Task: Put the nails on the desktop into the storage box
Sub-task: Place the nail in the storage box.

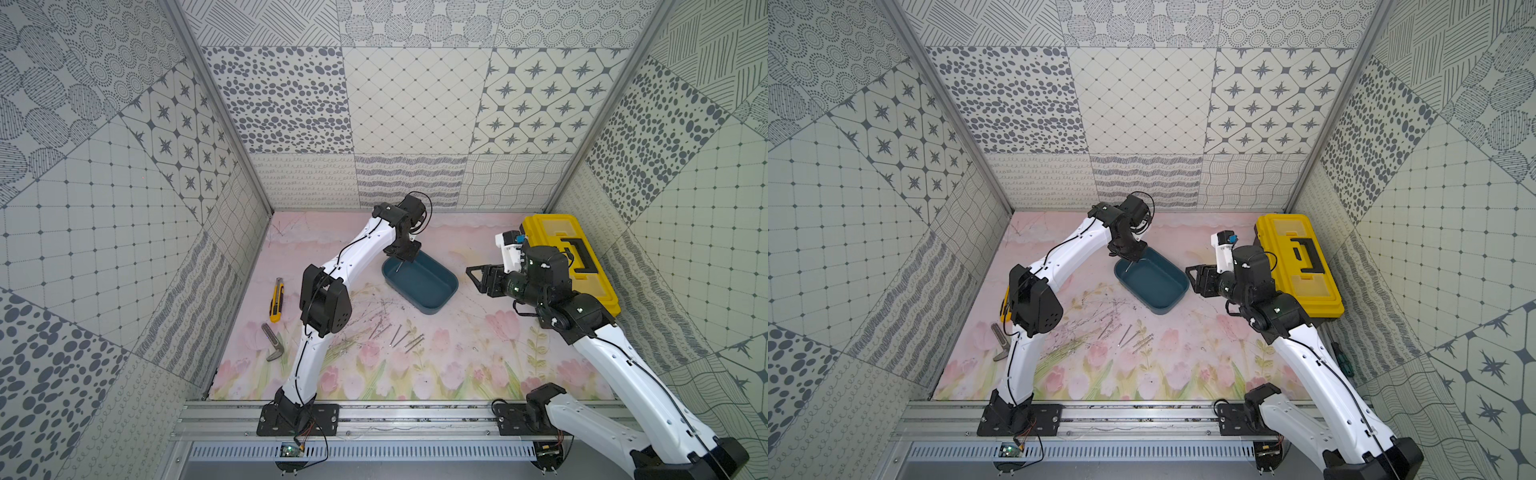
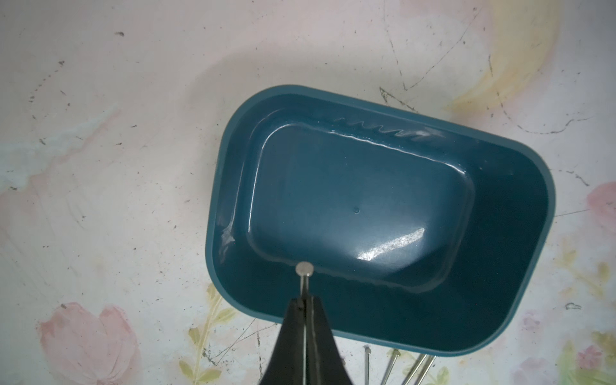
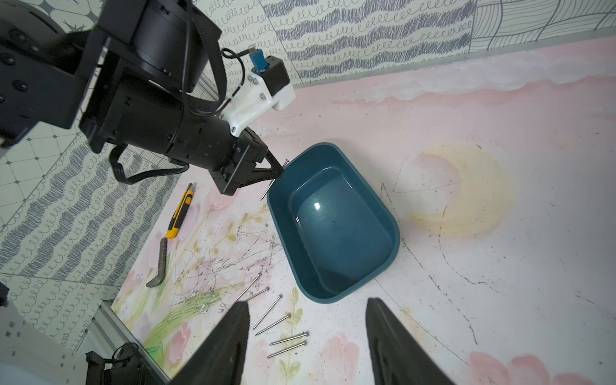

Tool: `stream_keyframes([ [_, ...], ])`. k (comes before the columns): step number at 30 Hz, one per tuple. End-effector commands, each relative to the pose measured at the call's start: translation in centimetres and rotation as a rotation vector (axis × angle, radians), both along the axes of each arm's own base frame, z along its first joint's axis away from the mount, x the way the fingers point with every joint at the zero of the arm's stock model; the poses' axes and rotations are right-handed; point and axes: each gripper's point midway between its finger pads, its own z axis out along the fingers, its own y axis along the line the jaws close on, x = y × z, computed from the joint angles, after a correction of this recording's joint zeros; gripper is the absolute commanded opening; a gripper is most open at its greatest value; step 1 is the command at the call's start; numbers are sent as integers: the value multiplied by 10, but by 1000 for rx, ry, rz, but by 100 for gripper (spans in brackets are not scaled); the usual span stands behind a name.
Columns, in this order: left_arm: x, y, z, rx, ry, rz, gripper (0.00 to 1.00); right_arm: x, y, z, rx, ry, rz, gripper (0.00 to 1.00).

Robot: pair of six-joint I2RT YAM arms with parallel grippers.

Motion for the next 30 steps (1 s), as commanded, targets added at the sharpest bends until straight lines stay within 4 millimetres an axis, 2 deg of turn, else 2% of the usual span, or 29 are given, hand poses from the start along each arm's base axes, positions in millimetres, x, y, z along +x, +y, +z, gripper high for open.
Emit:
stream_keyframes([
  [1, 3, -4, -15, 5, 25, -91, 0, -1, -1, 1, -6, -19, 0, 61],
  [8, 18, -10, -34, 11, 5, -121, 0, -1, -1, -1, -12, -4, 1, 61],
  [17, 36, -17, -47, 9, -24, -152, 0, -2, -2, -6, -15, 17, -3, 61],
  [23, 36, -18, -65, 18, 4, -160, 0, 1, -1, -11, -27, 25, 2, 61],
  [30, 33, -17, -84, 26, 25, -154, 0, 1, 9, -29, -37, 68, 58, 60],
])
